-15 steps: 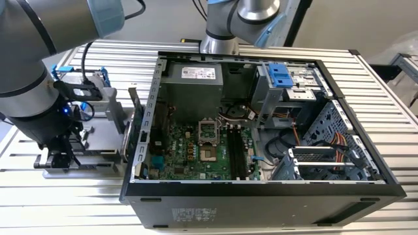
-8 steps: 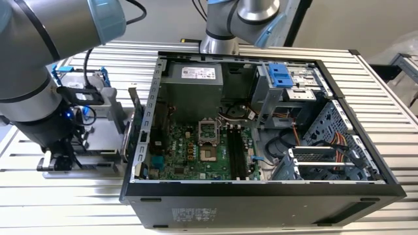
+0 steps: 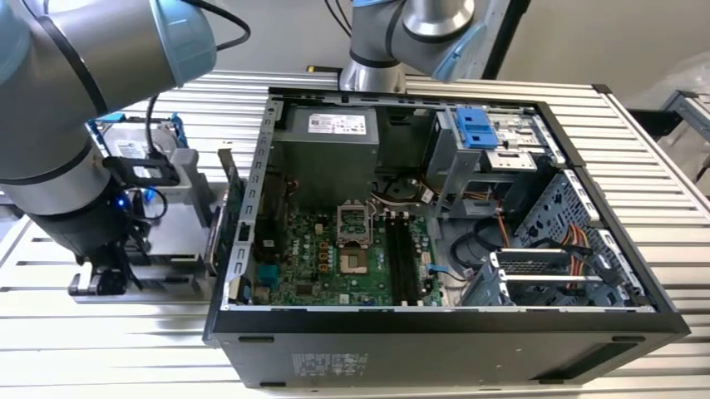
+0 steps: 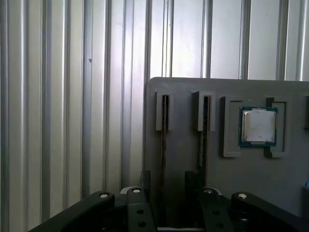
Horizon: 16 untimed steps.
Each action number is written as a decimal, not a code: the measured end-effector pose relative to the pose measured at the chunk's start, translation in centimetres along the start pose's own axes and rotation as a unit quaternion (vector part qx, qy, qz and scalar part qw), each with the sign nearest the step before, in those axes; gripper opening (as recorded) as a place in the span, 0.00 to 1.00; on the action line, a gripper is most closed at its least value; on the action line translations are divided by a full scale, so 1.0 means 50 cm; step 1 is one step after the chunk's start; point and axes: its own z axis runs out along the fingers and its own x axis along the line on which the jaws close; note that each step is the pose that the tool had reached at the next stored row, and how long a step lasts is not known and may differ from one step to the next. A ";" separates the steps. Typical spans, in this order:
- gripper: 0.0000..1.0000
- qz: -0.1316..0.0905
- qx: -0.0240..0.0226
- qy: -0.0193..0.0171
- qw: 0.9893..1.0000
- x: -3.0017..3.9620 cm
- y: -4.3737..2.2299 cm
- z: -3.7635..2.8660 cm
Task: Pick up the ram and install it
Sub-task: 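Pick up the ram and move it above insertion slot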
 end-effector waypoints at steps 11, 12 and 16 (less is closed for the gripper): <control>1.00 0.001 0.000 0.001 1.000 0.001 -0.001 0.026; 1.00 0.001 0.000 0.001 1.000 0.001 -0.001 0.027; 1.00 0.001 0.000 0.001 1.000 0.001 -0.001 0.031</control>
